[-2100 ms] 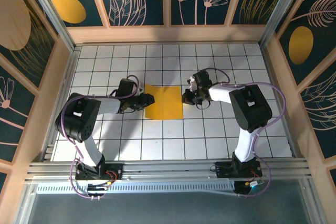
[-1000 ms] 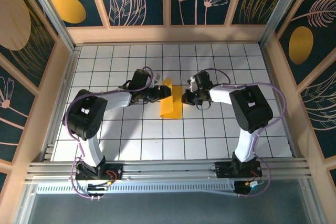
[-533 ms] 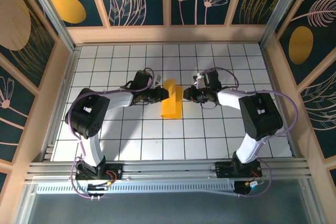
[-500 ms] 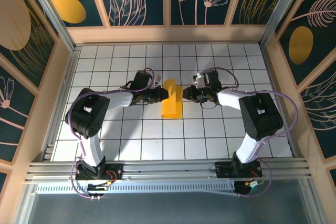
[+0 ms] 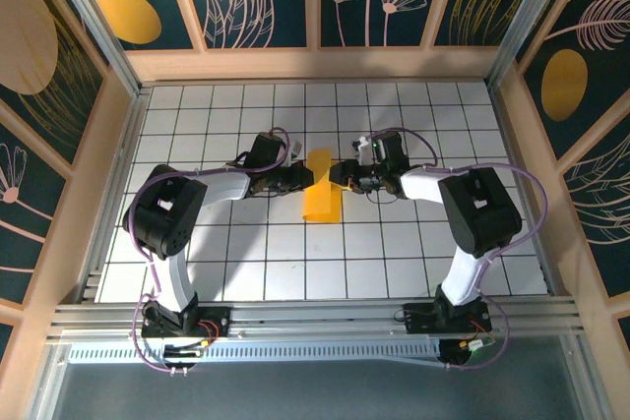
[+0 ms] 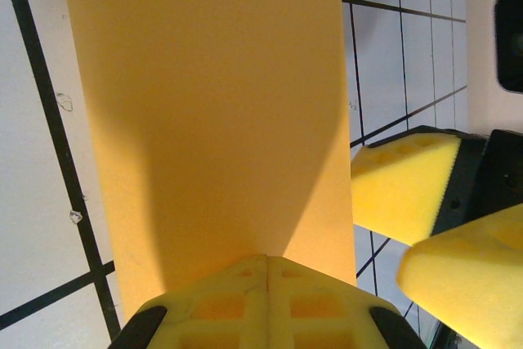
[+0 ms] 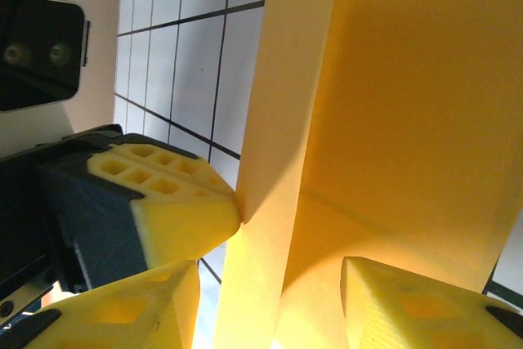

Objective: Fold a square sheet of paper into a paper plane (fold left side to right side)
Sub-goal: First fold in half a square sheet of paper at the center of the table.

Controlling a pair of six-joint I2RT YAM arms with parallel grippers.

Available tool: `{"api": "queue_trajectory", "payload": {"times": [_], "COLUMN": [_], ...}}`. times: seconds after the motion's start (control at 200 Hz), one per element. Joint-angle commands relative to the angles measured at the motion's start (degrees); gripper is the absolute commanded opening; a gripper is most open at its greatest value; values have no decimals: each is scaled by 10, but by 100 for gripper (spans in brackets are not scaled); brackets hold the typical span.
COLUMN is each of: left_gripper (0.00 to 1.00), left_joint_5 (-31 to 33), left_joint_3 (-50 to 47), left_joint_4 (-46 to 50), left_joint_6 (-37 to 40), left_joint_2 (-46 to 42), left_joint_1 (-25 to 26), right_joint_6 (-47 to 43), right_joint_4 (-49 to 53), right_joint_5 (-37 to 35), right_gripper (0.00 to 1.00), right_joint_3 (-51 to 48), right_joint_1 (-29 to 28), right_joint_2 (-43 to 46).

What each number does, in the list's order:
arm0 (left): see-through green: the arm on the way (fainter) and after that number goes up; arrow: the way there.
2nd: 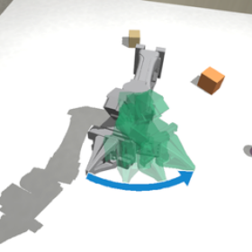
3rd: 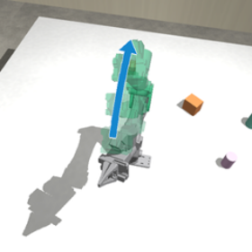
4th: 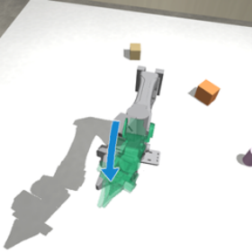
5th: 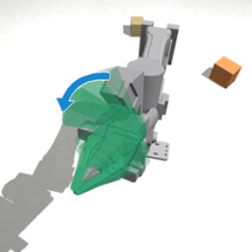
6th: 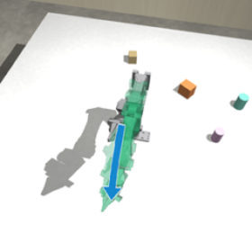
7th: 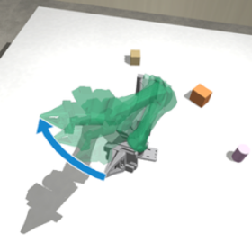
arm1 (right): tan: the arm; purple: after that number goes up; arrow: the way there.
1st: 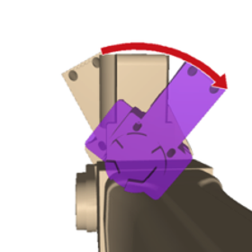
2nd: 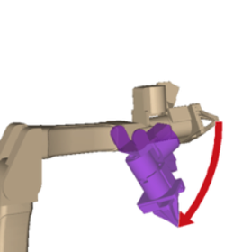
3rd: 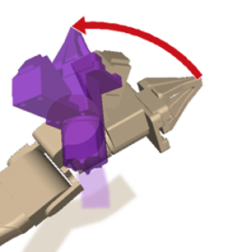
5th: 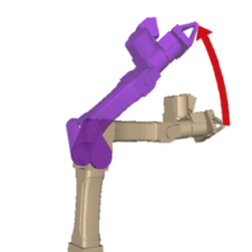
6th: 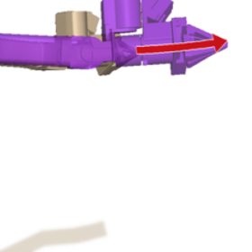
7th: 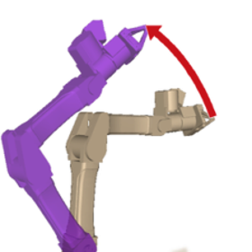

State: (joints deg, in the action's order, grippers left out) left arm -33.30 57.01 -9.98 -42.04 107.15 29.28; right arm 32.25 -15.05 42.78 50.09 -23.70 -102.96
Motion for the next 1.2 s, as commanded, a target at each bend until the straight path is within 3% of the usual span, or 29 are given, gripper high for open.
{"api": "queue_trajectory", "payload": {"times": [0.0, 0.215, 0.43, 0.666, 1.196], "left_gripper": [5, 8, 24, 41, 49], "left_joint_5": [-1, -1, 48, 136, 70], "left_joint_3": [8, 6, 2, 1, 20], "left_joint_4": [1, -1, 15, 60, 40], "left_joint_6": [-1, 0, 8, 9, -1], "left_joint_2": [7, 3, -33, -56, 20], "left_joint_1": [3, 4, 4, 4, 8], "right_joint_6": [12, 15, -2, -16, -28], "right_joint_4": [-20, -12, 38, 80, 112], "right_joint_5": [9, 5, -32, -74, -102], "right_gripper": [47, 29, 0, 0, 0], "right_joint_3": [21, 35, 37, 33, 39], "right_joint_1": [-7, -15, -15, -15, -22], "right_joint_2": [-16, -30, -28, -28, -32]}}
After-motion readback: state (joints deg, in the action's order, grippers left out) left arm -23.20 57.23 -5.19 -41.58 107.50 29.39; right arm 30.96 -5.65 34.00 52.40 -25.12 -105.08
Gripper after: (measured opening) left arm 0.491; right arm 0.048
